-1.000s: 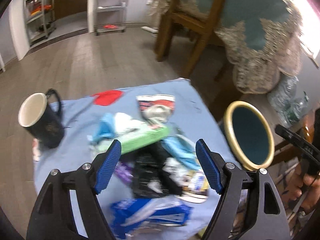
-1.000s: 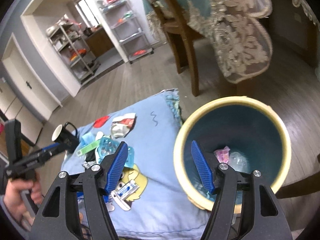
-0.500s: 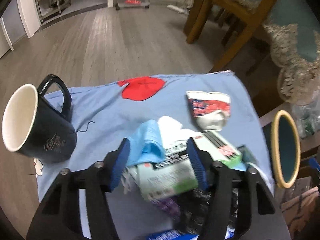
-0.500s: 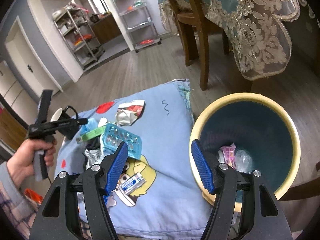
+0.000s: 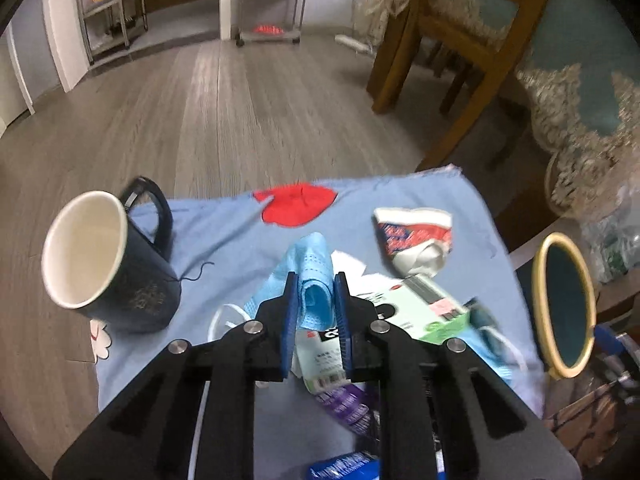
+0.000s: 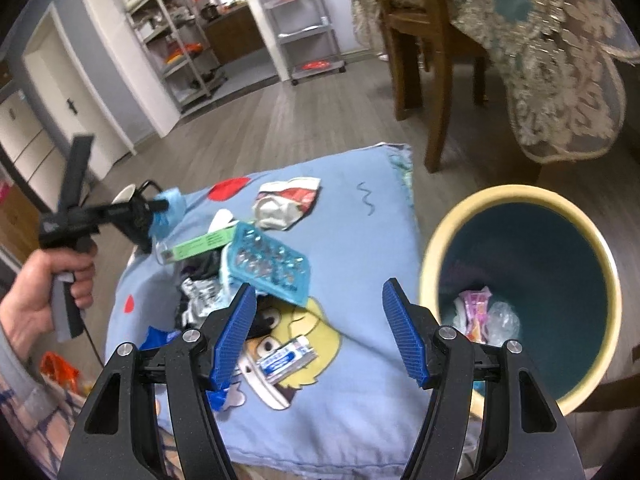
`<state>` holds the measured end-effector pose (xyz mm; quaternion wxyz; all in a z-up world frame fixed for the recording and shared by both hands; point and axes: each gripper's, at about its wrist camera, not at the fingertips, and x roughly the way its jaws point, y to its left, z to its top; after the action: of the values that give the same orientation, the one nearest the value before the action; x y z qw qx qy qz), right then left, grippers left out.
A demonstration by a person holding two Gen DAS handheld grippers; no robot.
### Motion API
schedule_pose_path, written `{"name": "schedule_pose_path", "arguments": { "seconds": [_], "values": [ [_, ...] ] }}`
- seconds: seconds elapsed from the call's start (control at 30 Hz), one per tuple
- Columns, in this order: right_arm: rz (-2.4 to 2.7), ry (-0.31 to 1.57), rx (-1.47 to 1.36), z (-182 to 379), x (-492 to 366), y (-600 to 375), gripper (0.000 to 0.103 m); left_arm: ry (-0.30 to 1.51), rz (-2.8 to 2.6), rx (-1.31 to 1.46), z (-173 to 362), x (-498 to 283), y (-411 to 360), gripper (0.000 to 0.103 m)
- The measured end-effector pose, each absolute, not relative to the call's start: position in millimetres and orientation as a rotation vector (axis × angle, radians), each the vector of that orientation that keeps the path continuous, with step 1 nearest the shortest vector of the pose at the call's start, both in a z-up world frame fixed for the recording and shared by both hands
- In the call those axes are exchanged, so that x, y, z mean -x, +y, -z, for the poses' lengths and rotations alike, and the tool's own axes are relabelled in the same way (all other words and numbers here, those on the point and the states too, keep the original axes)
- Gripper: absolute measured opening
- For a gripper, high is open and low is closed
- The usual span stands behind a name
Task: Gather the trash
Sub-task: 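Return both tools to the pile and grasp the blue mask with the left tool, then grasp the red-and-white paper cup wrapper with the right tool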
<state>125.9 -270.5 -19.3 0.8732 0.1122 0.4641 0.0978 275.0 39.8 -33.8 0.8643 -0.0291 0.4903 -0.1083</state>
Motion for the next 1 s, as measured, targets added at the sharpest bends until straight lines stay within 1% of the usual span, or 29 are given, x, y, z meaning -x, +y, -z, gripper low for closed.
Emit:
{"name": "schedule_pose_path", "arguments": {
  "seconds": [0.17,0.37,0.53,0.67,0.73,0.8,0.87,0.9,1.0],
  "values": [
    [-0.254,0.985,-0.222,24,-133,-251,0.067,0.957,0.263,0.115,-3,-248,42,0.017],
    [-0.273,0.993,-0.243,25,-157,-237,0.067,0.887,0.299,0.164,-33,-209,41,0.017],
    [-0.288,1.023,-0.238,30,-202,-224,0.067,0.867,0.311,0.194,-37,-194,43,0.017],
    [-0.345,1.048,-0.146,40,-240,-205,0.067,0.876,0.298,0.245,-31,-200,52,0.017],
    [-0.371,1.043,-0.062,45,-257,-195,0.064,0.880,0.294,0.273,-30,-205,56,0.017],
    [-0.409,1.066,0.002,56,-275,-189,0.056,0.881,0.288,0.276,-28,-207,57,0.017],
    [-0.431,1.085,0.037,65,-286,-187,0.052,0.881,0.286,0.279,-27,-210,58,0.017],
    [-0.444,1.091,0.053,69,-290,-185,0.050,0.880,0.286,0.278,-27,-212,58,0.017],
    [-0.501,1.114,0.077,82,-300,-179,0.050,0.880,0.286,0.277,-27,-213,57,0.017]
  ]
}}
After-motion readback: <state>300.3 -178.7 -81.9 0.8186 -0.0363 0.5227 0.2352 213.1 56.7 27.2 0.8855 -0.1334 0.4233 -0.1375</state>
